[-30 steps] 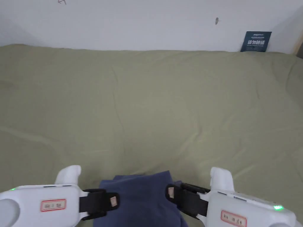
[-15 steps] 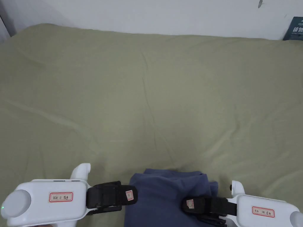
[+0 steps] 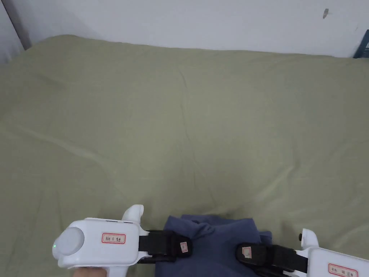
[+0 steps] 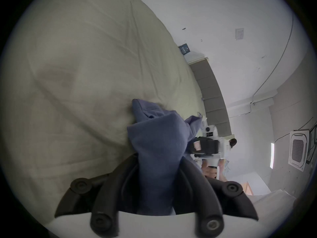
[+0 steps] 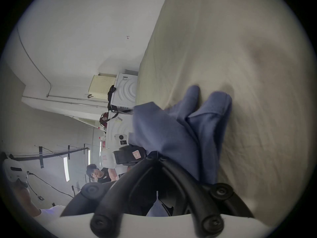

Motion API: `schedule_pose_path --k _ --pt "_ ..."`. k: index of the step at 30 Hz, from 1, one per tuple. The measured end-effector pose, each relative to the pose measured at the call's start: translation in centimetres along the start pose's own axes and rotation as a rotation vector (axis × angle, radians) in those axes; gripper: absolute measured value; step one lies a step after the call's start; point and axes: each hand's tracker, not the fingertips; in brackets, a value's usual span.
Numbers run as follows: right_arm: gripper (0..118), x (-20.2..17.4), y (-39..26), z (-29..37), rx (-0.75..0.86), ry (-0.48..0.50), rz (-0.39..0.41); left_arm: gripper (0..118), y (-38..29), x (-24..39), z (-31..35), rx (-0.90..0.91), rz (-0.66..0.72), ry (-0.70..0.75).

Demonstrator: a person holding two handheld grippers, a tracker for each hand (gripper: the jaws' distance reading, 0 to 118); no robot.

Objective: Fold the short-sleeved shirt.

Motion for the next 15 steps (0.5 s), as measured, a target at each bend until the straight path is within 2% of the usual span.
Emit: schedule_pose_path --k 5,9,15 --pt "1 -3.0 0.2 1.4 0.024 -0.01 0.078 22 1.7 -0.4 4.4 -0.02 -0.016 -0.027" --pt "1 -5.1 0.8 2.3 0.054 -0.007 0.126 22 4.6 -2.4 14.0 0.026 -0.015 0.108" --pt "1 -6.7 2.2 3.0 0.093 -0.031 0.18 22 10.8 -9.6 29.2 0.064 0.04 0.369"
